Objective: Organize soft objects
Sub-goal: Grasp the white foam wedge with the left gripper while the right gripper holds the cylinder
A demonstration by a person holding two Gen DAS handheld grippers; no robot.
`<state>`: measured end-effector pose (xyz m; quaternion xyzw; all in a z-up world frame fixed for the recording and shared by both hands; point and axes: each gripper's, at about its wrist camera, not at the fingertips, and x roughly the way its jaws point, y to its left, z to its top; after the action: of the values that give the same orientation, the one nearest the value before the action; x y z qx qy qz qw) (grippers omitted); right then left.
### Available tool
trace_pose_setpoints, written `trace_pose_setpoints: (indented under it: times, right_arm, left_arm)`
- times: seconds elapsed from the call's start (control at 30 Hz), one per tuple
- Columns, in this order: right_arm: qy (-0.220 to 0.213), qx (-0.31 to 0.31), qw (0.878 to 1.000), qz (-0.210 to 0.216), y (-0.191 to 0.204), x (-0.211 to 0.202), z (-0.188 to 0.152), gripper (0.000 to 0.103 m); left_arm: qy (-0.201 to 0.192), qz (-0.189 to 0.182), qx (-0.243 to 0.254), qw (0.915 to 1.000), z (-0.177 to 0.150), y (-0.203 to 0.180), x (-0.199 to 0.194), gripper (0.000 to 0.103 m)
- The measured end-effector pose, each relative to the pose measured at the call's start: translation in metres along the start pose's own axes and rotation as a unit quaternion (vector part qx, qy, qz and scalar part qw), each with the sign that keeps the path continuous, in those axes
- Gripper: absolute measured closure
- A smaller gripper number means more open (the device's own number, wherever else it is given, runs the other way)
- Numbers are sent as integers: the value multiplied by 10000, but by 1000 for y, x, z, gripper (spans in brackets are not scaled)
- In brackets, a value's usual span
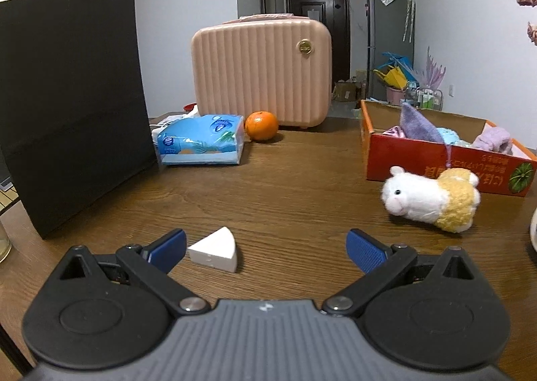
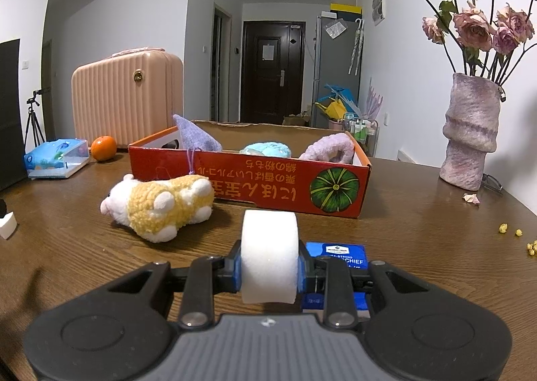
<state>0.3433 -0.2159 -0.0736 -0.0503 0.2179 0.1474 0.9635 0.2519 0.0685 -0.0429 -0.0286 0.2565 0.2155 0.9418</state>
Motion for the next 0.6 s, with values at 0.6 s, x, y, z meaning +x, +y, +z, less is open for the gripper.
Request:
trace_pose_setpoints:
  times: [0.6]
  right_arm:
    - [-34,5,10000,-15,0,-1,0,74]
  left_arm:
    - [337,-224,125,9991,3,37,40,6]
